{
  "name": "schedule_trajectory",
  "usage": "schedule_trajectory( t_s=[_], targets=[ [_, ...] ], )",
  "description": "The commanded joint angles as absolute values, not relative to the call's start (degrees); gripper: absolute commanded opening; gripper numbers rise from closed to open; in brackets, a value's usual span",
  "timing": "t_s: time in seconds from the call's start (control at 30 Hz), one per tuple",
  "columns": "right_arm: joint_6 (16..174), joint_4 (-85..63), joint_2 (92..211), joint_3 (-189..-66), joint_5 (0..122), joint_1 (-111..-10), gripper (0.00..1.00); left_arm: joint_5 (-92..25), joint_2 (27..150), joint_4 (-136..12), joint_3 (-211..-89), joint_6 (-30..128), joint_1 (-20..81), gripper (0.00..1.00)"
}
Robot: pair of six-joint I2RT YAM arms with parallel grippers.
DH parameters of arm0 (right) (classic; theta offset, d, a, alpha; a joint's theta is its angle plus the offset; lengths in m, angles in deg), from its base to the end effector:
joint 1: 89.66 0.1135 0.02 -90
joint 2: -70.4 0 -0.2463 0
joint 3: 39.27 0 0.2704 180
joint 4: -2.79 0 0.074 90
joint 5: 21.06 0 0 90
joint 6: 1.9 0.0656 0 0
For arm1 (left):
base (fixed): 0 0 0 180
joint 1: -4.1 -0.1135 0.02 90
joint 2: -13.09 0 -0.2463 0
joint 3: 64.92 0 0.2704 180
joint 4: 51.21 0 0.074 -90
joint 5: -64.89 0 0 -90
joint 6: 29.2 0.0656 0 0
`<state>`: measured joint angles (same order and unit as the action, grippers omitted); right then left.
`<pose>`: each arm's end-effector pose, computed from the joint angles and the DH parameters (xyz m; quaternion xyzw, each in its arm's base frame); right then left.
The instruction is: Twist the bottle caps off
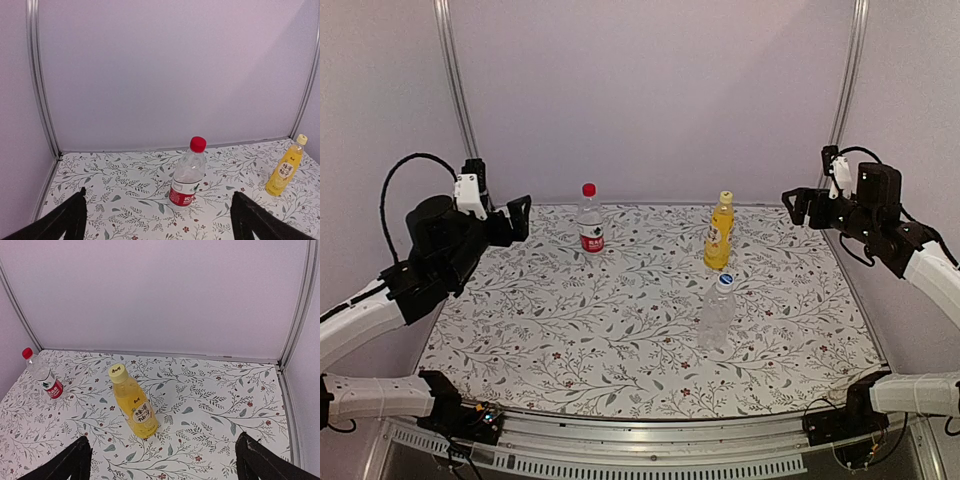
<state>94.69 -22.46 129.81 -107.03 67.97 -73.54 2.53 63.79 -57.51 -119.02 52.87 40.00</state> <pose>0.2838 0.0832 0.3242 -0.0718 0.8001 0.1239 0.5825 0.2332 -0.1312 0.3134 0.0104 0.7227 -0.0891 0.6853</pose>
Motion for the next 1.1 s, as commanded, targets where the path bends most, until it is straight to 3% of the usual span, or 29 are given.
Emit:
schedule_trajectory(
  t_s=[0.0, 0.57, 0.83, 1.07],
  targets=[
    [94.2, -22.2, 130.1, -107.3, 66.7, -73.1, 0.99, 2.3, 64.4, -57.3, -119.3, 53.7, 40.7, 1.00],
    [94.8, -29.6, 131.5, -111.7, 70.8, -73.1, 0.99, 3.1, 64.8, -59.2, -120.2, 52.5, 40.7, 1.00],
    [93.6, -36.4, 132.8, -115.4, 62.7, -72.7, 0.99, 2.0, 65.3, -61.5, -120.7, 51.6, 40.7, 1.00],
    [92.3, -44.0, 134.0, -118.2, 60.5, -64.7, 0.99, 0.8, 65.3, -61.1, -119.6, 51.9, 40.8, 1.00]
  ],
)
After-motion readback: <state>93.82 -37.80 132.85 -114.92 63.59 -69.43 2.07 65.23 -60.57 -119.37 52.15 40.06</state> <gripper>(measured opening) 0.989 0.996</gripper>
